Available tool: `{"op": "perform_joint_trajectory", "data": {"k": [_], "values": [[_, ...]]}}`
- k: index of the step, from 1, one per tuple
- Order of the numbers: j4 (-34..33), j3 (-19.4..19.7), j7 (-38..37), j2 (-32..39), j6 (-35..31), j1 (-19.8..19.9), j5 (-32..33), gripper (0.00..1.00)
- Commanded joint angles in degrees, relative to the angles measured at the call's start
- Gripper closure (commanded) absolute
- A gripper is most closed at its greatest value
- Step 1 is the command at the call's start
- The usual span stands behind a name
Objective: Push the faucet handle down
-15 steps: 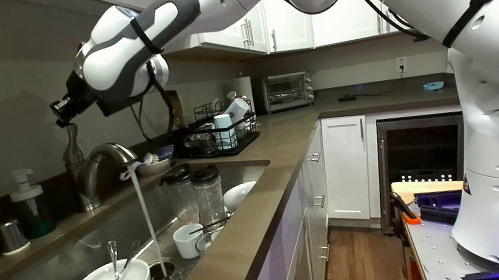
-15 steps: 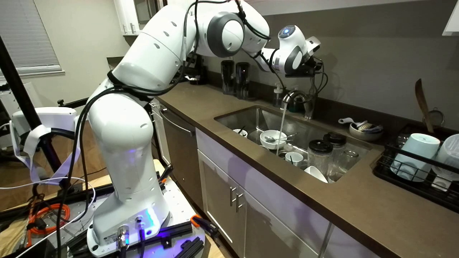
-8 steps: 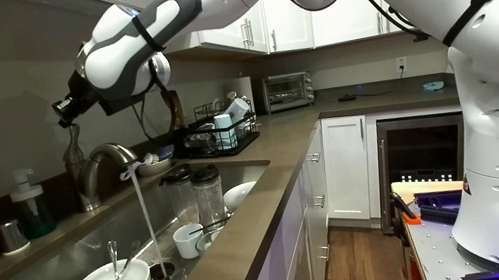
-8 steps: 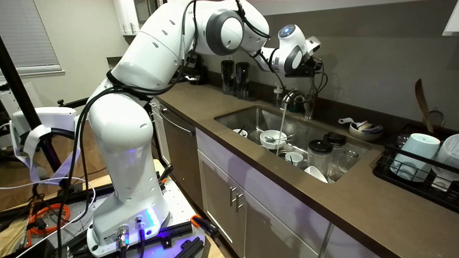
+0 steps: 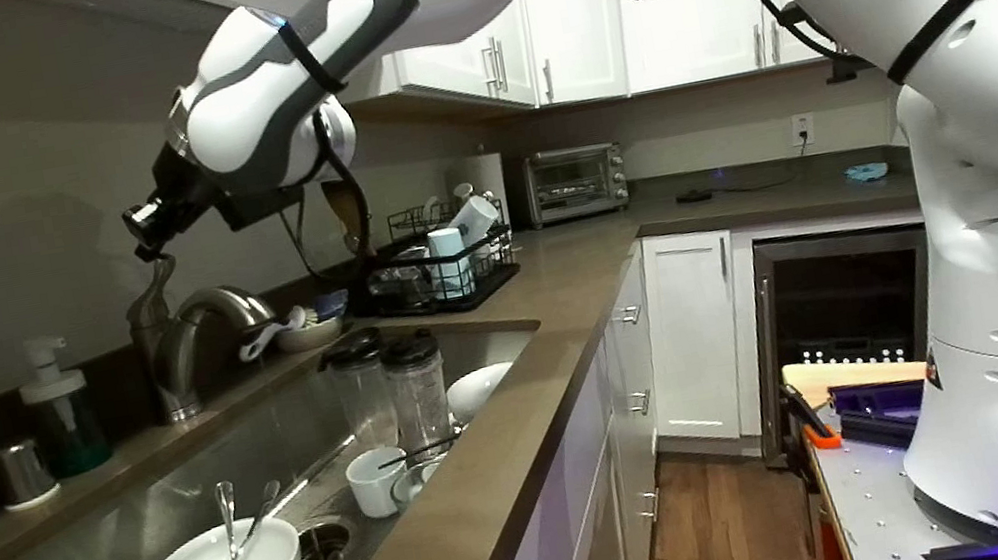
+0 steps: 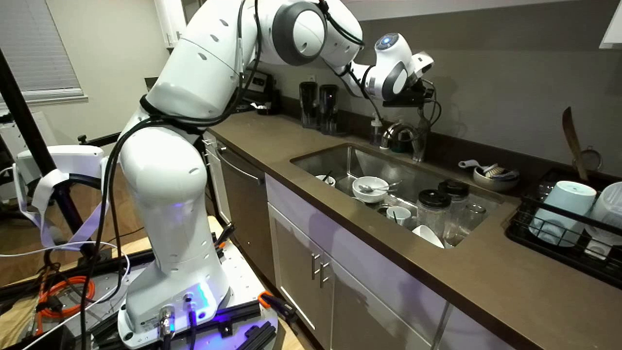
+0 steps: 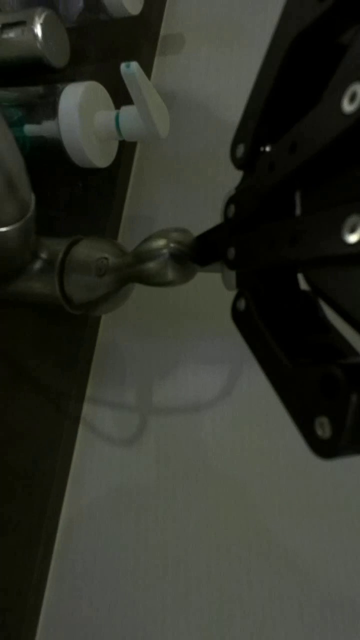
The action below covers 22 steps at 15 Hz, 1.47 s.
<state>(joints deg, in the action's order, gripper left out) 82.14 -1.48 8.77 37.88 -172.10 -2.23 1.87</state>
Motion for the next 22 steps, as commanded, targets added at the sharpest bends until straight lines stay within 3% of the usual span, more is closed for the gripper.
{"op": "perform_joint_trajectory", "data": {"k": [1,4,10,11,15,19,22], "values": [[7.7,-1.1,-0.2,-3.5,-1.6,1.3,0.7,1.0],[10.6,0.1,-1.5,-3.9,-8.0,0.4,0.9,1.0],[19.9,7.5,-1.6,-5.1,-30.5,-4.7,-3.1,1.0],[15.1,8.5,-1.1,-4.3,-26.6,-5.4,-4.3,1.0],[17.0,14.8,-0.8,-7.2,-27.0,-10.1,-7.9,1.0],[21.9,19.5,-0.3,-12.5,-26.5,-14.4,-8.8,1.0],[29.3,20.5,-0.3,-18.4,-26.5,-16.3,-7.9,1.0]]}}
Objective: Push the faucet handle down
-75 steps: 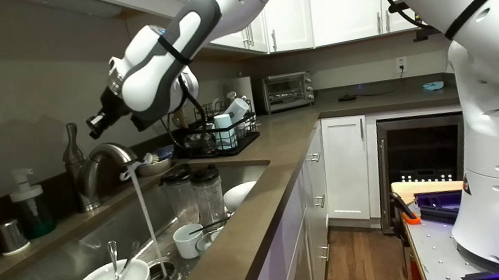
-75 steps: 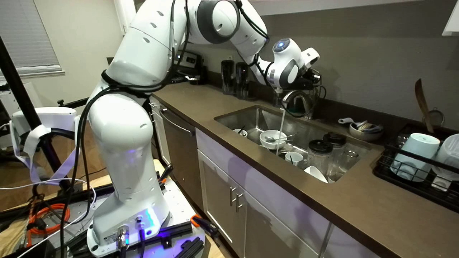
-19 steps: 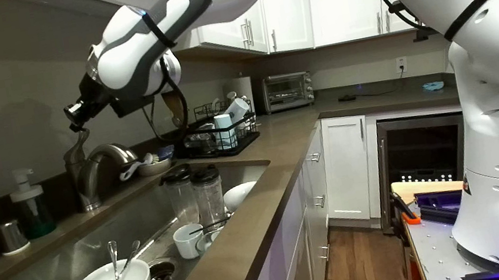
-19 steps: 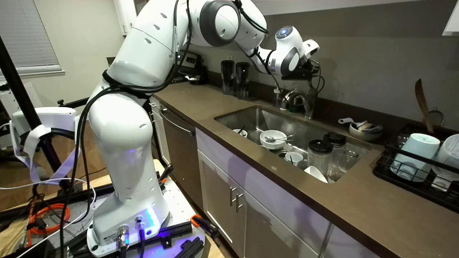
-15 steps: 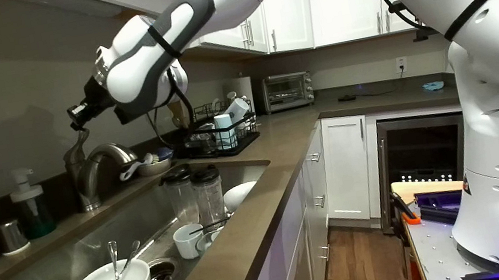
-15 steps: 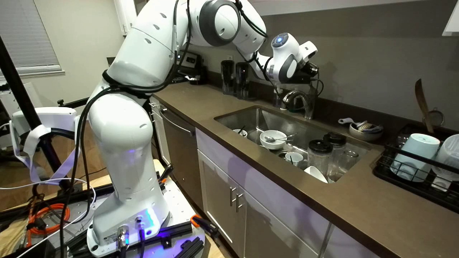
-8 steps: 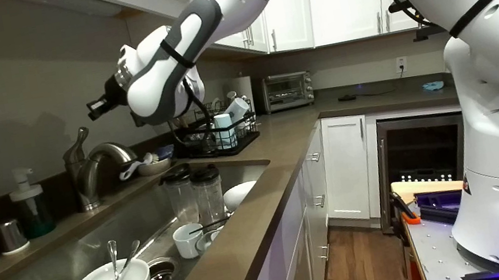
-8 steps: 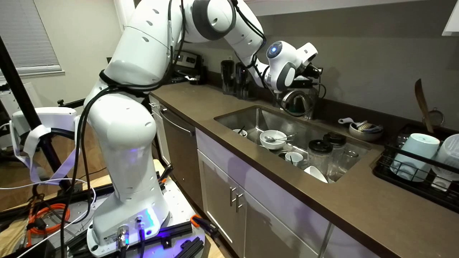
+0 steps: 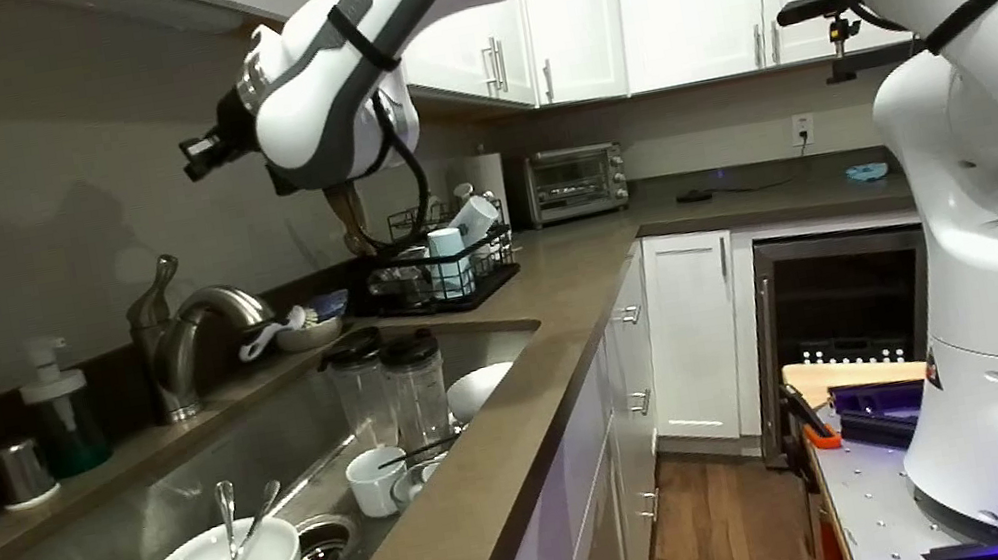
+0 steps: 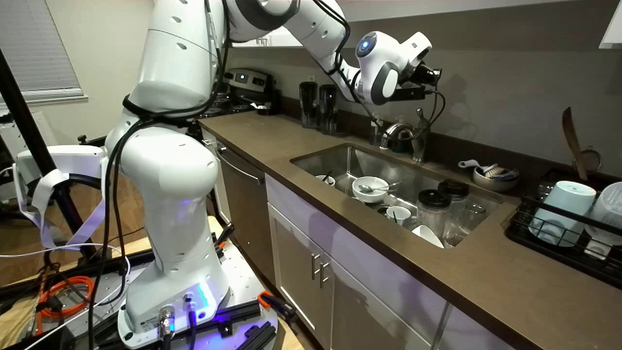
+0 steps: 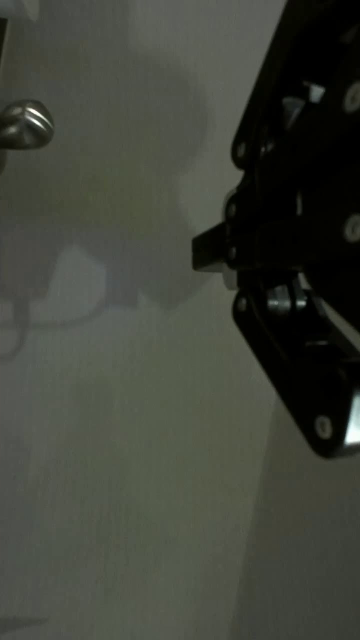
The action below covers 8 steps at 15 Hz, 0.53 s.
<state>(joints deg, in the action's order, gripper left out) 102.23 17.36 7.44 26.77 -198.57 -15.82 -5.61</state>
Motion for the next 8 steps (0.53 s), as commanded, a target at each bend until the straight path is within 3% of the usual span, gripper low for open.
{"op": "perform_joint_trajectory", "data": {"k": [1,2,5,8], "values": [[12.7,0.9,0.9,-9.9,0.0,-2.6,0.5,1.0],[15.4,1.8,1.3,-11.8,0.0,-3.6,0.2,1.0],[25.2,-0.7,0.8,-18.8,0.8,-1.9,2.5,1.0],[34.7,0.4,1.7,-27.3,4.9,-2.7,3.0,1.0]]}}
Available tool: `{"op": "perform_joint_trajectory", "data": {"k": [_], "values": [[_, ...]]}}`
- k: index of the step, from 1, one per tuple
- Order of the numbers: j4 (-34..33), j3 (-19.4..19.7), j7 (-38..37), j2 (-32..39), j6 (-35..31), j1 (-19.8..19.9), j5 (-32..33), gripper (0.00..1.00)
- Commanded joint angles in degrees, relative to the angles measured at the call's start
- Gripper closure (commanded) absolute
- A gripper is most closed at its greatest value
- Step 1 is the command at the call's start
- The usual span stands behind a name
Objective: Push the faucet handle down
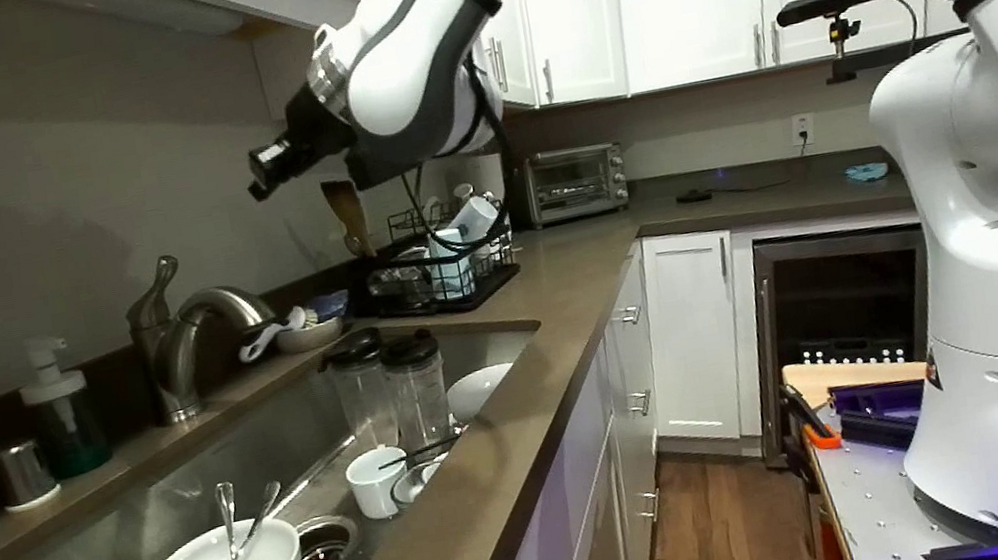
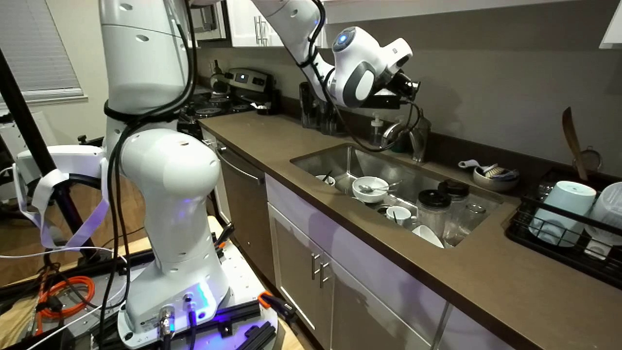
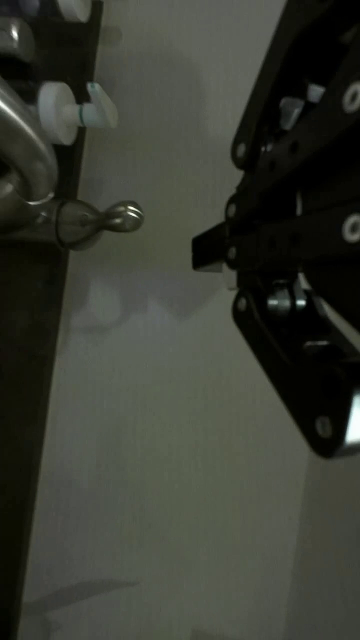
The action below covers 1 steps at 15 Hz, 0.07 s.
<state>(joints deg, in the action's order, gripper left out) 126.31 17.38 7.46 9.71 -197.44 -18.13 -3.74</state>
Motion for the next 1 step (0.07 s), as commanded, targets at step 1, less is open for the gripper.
{"op": "perform_joint_trajectory", "data": {"k": [1], "values": [[12.7,1.1,2.5,-12.1,4.9,-0.7,0.4,1.0]]}}
